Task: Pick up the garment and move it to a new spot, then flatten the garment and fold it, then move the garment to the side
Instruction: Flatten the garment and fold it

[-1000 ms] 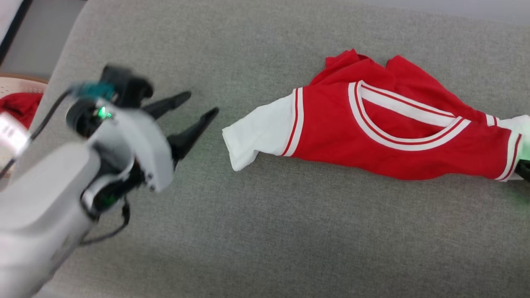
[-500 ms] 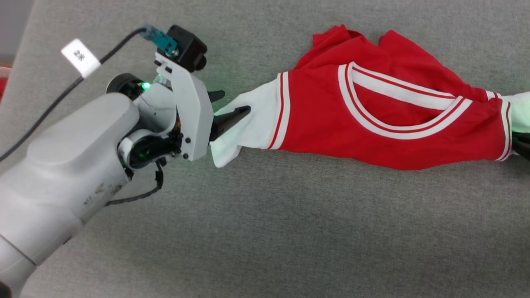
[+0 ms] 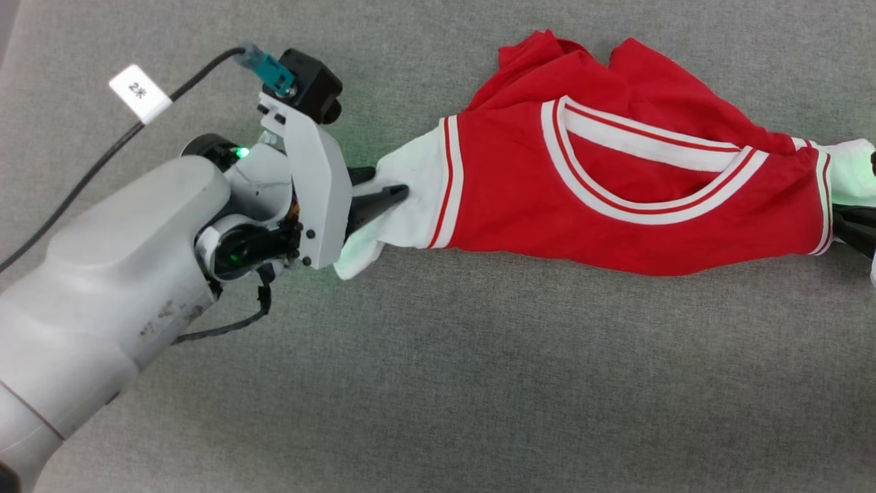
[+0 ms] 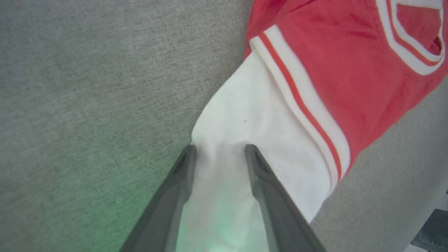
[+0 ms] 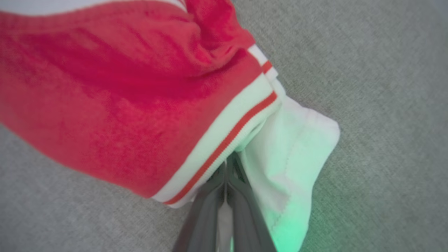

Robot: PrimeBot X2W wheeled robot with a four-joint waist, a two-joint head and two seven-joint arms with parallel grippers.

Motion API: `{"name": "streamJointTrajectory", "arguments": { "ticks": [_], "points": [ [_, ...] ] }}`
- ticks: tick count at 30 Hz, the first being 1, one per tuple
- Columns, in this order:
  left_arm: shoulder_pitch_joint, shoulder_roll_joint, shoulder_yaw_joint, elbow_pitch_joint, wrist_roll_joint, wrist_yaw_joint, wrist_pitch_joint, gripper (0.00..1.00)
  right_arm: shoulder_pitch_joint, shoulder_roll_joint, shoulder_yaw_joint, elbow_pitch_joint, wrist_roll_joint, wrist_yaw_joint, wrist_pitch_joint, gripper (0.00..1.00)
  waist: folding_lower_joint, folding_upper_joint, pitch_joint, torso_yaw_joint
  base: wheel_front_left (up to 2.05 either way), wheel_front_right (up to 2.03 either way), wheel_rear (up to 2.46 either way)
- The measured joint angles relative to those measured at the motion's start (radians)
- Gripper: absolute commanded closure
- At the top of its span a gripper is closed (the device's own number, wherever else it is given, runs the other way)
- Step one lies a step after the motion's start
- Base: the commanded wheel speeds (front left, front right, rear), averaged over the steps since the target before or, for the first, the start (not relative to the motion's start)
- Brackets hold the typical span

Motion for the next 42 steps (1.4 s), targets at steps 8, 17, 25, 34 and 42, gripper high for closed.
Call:
{"name": "streamJointTrajectory", "arguments": {
  "ticks": [8,17,25,34,42],
  "points": [
    [0.009,-0.012,-0.003,0.012,-0.003,0.000,-0.021,1.00,-0.017,0.010,0.022,0.016,0.022,0.000,-0.022,1.00,0.0000,0.0000,-0.002,-0.011,0.00,0.00,0.00],
    [0.008,0.016,-0.004,0.026,-0.034,0.000,-0.228,1.00,-0.013,0.028,0.008,0.093,0.036,-0.001,-0.144,1.00,-0.0001,0.0000,-0.055,-0.019,0.00,0.00,0.00],
    [0.010,0.045,-0.003,0.017,-0.053,0.000,-0.317,1.00,0.006,0.006,-0.038,0.147,0.061,-0.001,-0.235,1.00,0.0000,0.0000,-0.123,-0.024,0.00,0.00,0.00],
    [-0.012,0.033,0.026,0.103,-0.060,0.000,-0.460,1.00,-0.021,0.109,-0.168,0.316,0.088,-0.001,-0.317,1.00,0.0000,0.0000,-0.112,-0.042,0.00,0.00,0.00],
    [-0.214,-0.023,0.131,0.289,-0.056,-0.001,-0.617,1.00,-0.253,0.304,-0.333,0.541,0.014,-0.001,-0.363,1.00,0.0000,0.0000,-0.055,-0.067,0.00,0.00,0.00]
  ]
}}
